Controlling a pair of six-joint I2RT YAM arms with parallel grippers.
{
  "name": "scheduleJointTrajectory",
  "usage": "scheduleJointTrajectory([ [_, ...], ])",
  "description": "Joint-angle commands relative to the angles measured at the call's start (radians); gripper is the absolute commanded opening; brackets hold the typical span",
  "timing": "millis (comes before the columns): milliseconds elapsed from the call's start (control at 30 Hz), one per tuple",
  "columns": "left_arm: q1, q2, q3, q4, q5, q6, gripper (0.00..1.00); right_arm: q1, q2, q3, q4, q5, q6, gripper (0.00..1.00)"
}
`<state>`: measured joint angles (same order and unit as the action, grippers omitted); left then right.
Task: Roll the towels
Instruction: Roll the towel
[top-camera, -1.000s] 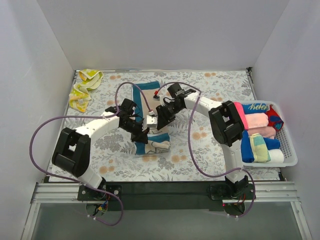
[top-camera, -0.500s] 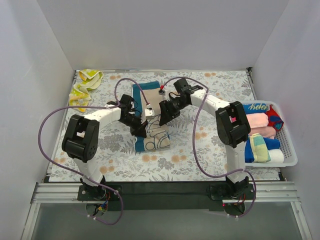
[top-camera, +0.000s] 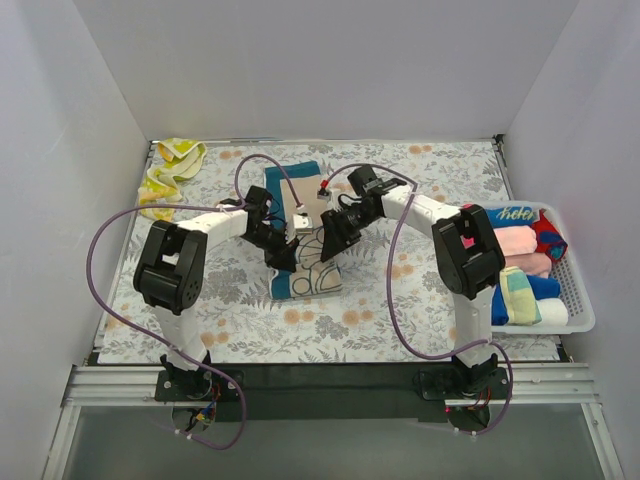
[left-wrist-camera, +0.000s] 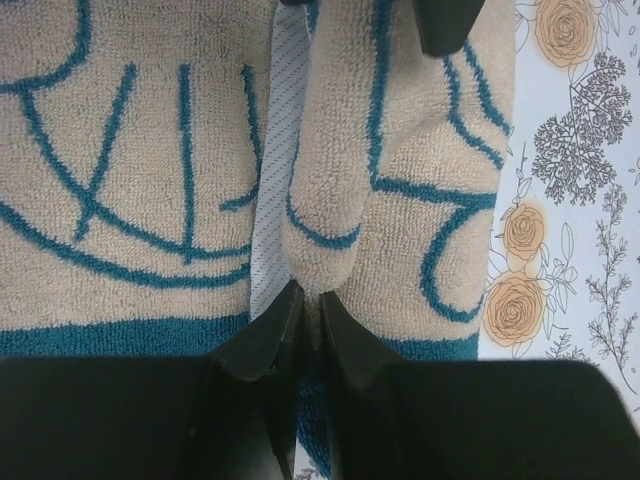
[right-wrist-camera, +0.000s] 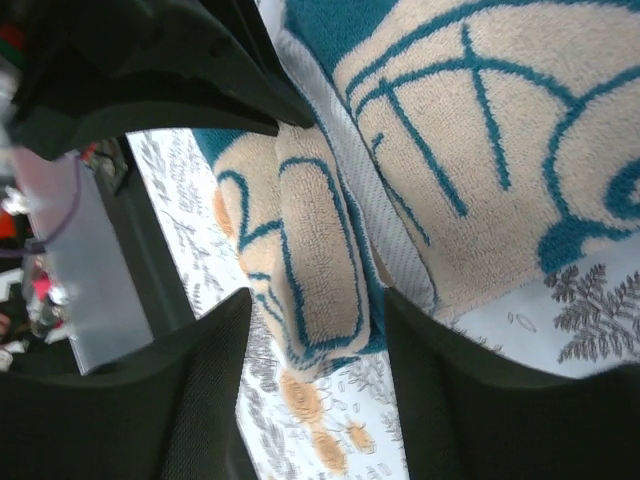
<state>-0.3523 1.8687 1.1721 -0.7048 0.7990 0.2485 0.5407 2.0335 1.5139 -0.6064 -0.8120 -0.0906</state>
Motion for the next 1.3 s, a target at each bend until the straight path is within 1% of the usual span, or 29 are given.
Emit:
scheduleJointTrajectory([
  [0, 0.009, 0.000, 0.034, 0.022, -0.024, 0.017, 0.10, 0.019, 0.036, -0.027, 0.016, 0.002, -0.012, 0.46],
  [33, 0.009, 0.000, 0.029, 0.022, -0.027, 0.020, 0.12, 0.025, 0.040, -0.038, 0.022, 0.007, -0.014, 0.41],
  [67, 0.009, -0.005, 0.028, 0.024, -0.037, 0.020, 0.16, 0.025, 0.050, -0.047, 0.033, 0.014, -0.017, 0.30],
  [133, 0.013, -0.014, 0.018, 0.027, -0.050, 0.018, 0.20, 0.027, 0.057, -0.069, 0.037, 0.037, -0.026, 0.23],
  [167, 0.016, -0.019, 0.018, 0.025, -0.060, 0.018, 0.22, 0.025, 0.060, -0.075, 0.037, 0.045, -0.029, 0.16],
  [300, 0.039, -0.068, 0.015, -0.007, -0.081, 0.012, 0.32, 0.025, 0.047, -0.116, 0.049, 0.092, -0.032, 0.06],
  [400, 0.058, -0.114, -0.003, -0.027, -0.102, 0.012, 0.35, 0.027, 0.050, -0.123, 0.062, 0.102, -0.015, 0.06],
  [433, 0.068, -0.159, -0.017, -0.022, -0.116, 0.012, 0.36, 0.028, 0.053, -0.121, 0.066, 0.108, -0.014, 0.06],
  [500, 0.079, -0.201, -0.072, -0.009, -0.151, 0.017, 0.39, 0.031, 0.060, -0.118, 0.066, 0.122, -0.015, 0.06],
  [533, 0.087, -0.235, -0.086, -0.010, -0.173, 0.043, 0.42, 0.031, 0.063, -0.115, 0.068, 0.123, -0.017, 0.06],
  [600, 0.098, -0.272, -0.115, -0.021, -0.185, 0.072, 0.44, 0.033, 0.070, -0.113, 0.066, 0.126, -0.017, 0.06],
  [667, 0.098, -0.357, -0.124, -0.015, -0.161, 0.100, 0.60, 0.035, 0.073, -0.115, 0.065, 0.131, -0.017, 0.06],
  [700, 0.093, -0.390, -0.146, 0.020, -0.146, 0.084, 0.66, 0.038, 0.071, -0.118, 0.065, 0.134, -0.015, 0.05],
  [733, 0.085, -0.451, -0.158, 0.042, -0.146, 0.078, 0.72, 0.039, 0.071, -0.119, 0.068, 0.139, -0.014, 0.06],
  [767, 0.067, -0.477, -0.172, 0.059, -0.152, 0.075, 0.76, 0.042, 0.073, -0.121, 0.066, 0.145, -0.012, 0.06],
  [800, 0.047, -0.500, -0.208, 0.080, -0.170, 0.075, 0.77, 0.045, 0.073, -0.121, 0.066, 0.146, -0.011, 0.06],
  [833, -0.011, -0.538, -0.230, 0.091, -0.188, 0.078, 0.77, 0.047, 0.074, -0.121, 0.066, 0.149, -0.009, 0.06],
  [867, -0.040, -0.560, -0.262, 0.109, -0.239, 0.078, 0.77, 0.050, 0.076, -0.120, 0.066, 0.154, -0.008, 0.06],
  [900, -0.071, -0.583, -0.294, 0.158, -0.262, 0.080, 0.77, 0.051, 0.074, -0.116, 0.066, 0.158, -0.008, 0.06],
  [933, -0.135, -0.626, -0.363, 0.188, -0.286, 0.083, 0.77, 0.051, 0.079, -0.115, 0.066, 0.163, -0.006, 0.06],
  [967, -0.166, -0.643, -0.394, 0.217, -0.346, 0.086, 0.77, 0.053, 0.082, -0.112, 0.065, 0.165, -0.003, 0.06],
  [1000, -0.197, -0.658, -0.422, 0.281, -0.377, 0.083, 0.77, 0.053, 0.083, -0.107, 0.065, 0.166, -0.003, 0.06],
  [1033, -0.249, -0.678, -0.475, 0.315, -0.414, 0.078, 0.77, 0.053, 0.085, -0.107, 0.065, 0.168, -0.001, 0.06],
  [1067, -0.272, -0.677, -0.492, 0.370, -0.475, 0.065, 0.77, 0.053, 0.085, -0.107, 0.065, 0.168, 0.000, 0.06],
  [1133, -0.309, -0.654, -0.509, 0.395, -0.509, 0.051, 0.77, 0.056, 0.088, -0.106, 0.063, 0.169, 0.002, 0.06],
  [1267, -0.347, -0.623, -0.540, 0.490, -0.563, 0.028, 0.76, 0.058, 0.091, -0.109, 0.063, 0.171, 0.002, 0.06],
])
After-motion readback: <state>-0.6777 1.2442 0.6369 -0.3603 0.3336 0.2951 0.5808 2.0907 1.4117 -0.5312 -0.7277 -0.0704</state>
